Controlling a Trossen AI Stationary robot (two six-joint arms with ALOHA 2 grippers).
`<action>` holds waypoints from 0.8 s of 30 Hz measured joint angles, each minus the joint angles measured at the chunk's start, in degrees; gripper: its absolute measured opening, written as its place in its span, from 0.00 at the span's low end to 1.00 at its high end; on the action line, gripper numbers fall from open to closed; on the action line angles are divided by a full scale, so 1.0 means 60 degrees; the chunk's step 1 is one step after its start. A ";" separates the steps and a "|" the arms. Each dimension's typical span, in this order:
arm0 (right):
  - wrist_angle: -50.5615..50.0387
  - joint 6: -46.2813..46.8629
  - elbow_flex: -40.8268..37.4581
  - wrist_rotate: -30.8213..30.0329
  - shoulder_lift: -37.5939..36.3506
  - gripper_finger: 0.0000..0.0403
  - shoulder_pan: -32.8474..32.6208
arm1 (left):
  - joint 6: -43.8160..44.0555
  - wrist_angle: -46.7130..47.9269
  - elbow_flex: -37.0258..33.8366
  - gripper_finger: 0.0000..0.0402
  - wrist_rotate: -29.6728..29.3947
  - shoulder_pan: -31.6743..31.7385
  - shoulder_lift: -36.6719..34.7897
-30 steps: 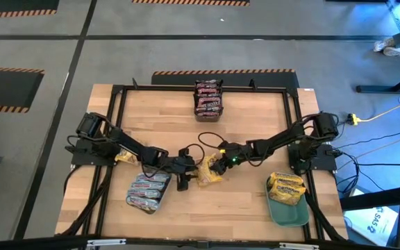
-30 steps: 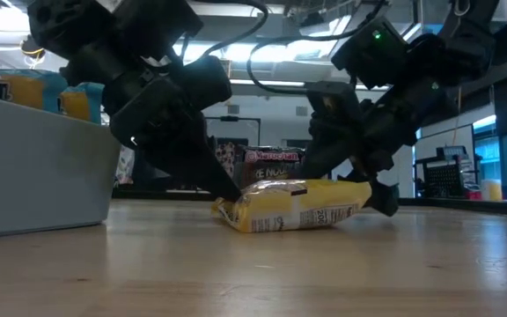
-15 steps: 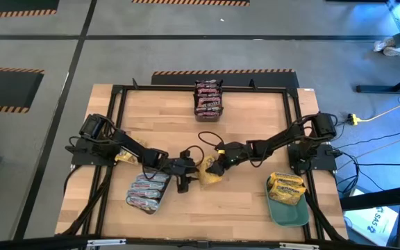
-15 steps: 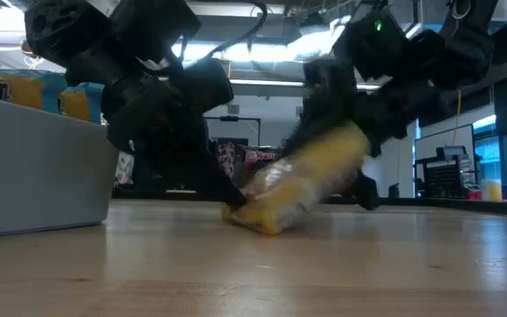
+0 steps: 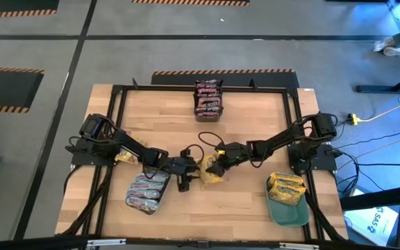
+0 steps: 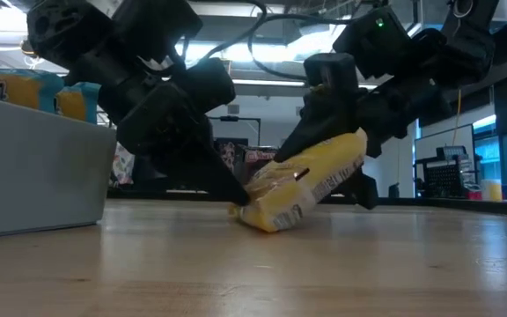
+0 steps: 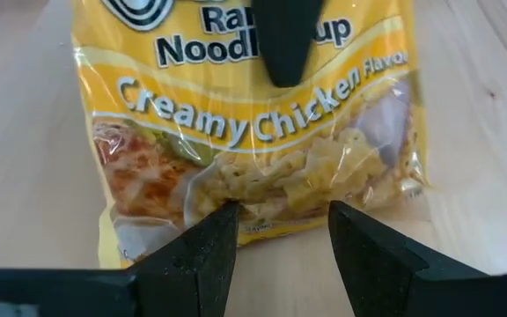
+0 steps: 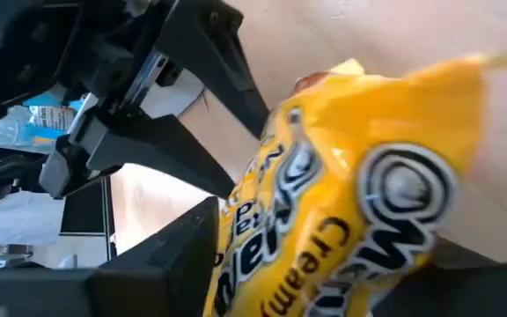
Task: Sort Maruchan noodles
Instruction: Put the top yellow noodle pack into the green bin
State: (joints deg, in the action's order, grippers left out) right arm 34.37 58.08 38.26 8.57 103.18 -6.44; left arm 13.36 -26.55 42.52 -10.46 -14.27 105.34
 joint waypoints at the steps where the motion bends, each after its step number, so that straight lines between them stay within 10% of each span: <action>1: 0.0001 -0.0005 0.0000 -0.0012 0.0000 0.53 0.0000 | -0.0017 -0.0007 0.0000 0.43 -0.0011 -0.0010 -0.0004; 9: 0.0135 -0.0645 0.0018 -0.0080 -0.0071 0.23 0.0007 | -0.0302 0.0819 0.0020 0.43 0.0322 -0.0025 -0.0660; 24: -0.4130 -0.2786 -0.0004 -0.0010 -0.3316 0.27 -0.1217 | -0.0306 0.2015 0.0015 0.43 0.0628 -0.0142 -0.1745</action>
State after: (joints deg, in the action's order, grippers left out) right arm 9.59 41.37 38.24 8.51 83.28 -13.74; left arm 11.53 -14.45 42.61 -6.70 -15.11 94.87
